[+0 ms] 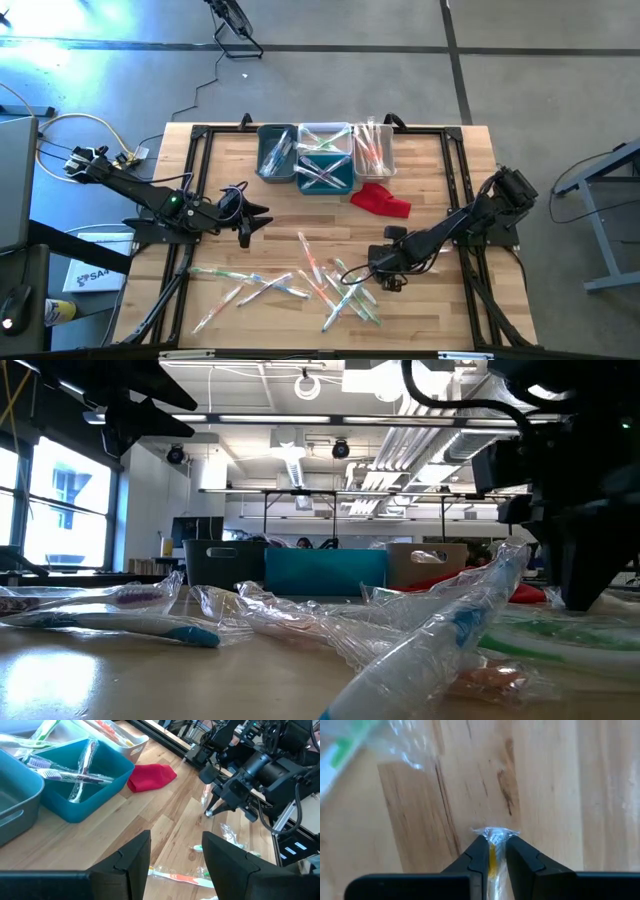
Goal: Pick & Place Toothbrushes
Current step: Put the orange toothbrush into the white bin
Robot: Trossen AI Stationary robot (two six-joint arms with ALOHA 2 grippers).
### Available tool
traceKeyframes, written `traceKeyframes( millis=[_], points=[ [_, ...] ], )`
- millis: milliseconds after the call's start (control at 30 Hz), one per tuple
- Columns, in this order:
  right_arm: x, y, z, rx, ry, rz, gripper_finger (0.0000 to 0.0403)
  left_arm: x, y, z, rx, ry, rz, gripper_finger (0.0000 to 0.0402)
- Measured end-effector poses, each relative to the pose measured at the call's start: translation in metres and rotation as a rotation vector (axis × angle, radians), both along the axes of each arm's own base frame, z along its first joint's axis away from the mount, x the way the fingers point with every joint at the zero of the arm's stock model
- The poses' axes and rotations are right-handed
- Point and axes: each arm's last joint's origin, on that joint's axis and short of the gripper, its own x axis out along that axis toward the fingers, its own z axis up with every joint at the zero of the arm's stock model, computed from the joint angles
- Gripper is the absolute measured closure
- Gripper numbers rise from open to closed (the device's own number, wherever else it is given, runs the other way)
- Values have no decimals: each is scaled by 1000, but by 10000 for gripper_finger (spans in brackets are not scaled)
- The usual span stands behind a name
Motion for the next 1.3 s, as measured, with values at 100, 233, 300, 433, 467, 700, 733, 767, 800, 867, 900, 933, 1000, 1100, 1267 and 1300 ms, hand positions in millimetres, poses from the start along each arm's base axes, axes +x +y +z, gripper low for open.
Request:
traceKeyframes(
  millis=[100, 233, 300, 433, 467, 700, 733, 767, 800, 867, 900, 933, 1000, 1100, 1267, 1300],
  points=[
    [0, -2, 8, 20, -33, -39, 361, 0, 0, 0, 0, 0, 0, 226],
    [0, -5, 22, 60, -85, -82, 361, 0, 0, 0, 0, 1, 0, 226],
    [-1, -6, 31, 96, -122, -107, 361, 0, 0, 0, 0, 0, 0, 226],
    [-3, -14, 51, 137, -210, -158, 361, 0, 0, 0, 0, 1, 0, 226],
    [-3, -16, 57, 143, -244, -173, 361, 0, 0, 0, 0, 0, 0, 226],
    [-4, -38, 97, 113, -516, -306, 362, 0, 0, 0, 0, -1, 0, 226],
    [-4, -42, 102, 103, -555, -328, 362, 0, 0, 0, 0, -1, 0, 226],
    [-4, -46, 107, 97, -597, -349, 362, 0, 0, 0, 0, 0, 0, 226],
    [-6, -49, 113, 90, -630, -367, 362, 0, 0, 0, 0, -1, 0, 226],
    [-8, -56, 121, 58, -684, -396, 362, 0, 0, 0, -1, -1, 0, 226],
    [-8, -59, 126, 46, -719, -407, 362, 0, 0, 0, -3, -1, 1, 226],
    [-10, -62, 130, 32, -742, -414, 362, 0, 0, 0, -6, -2, 2, 226],
    [-13, -68, 136, -5, -778, -428, 362, 0, 0, 0, -20, -5, 7, 226],
    [-14, -78, 146, -53, -849, -459, 362, 0, 0, 0, -24, -6, 7, 226],
    [-15, -95, 160, -160, -943, -481, 362, 0, 0, 0, -24, -7, 8, 226],
    [-14, -98, 162, -176, -958, -484, 362, 0, 0, 0, -24, -7, 8, 226]
  ],
)
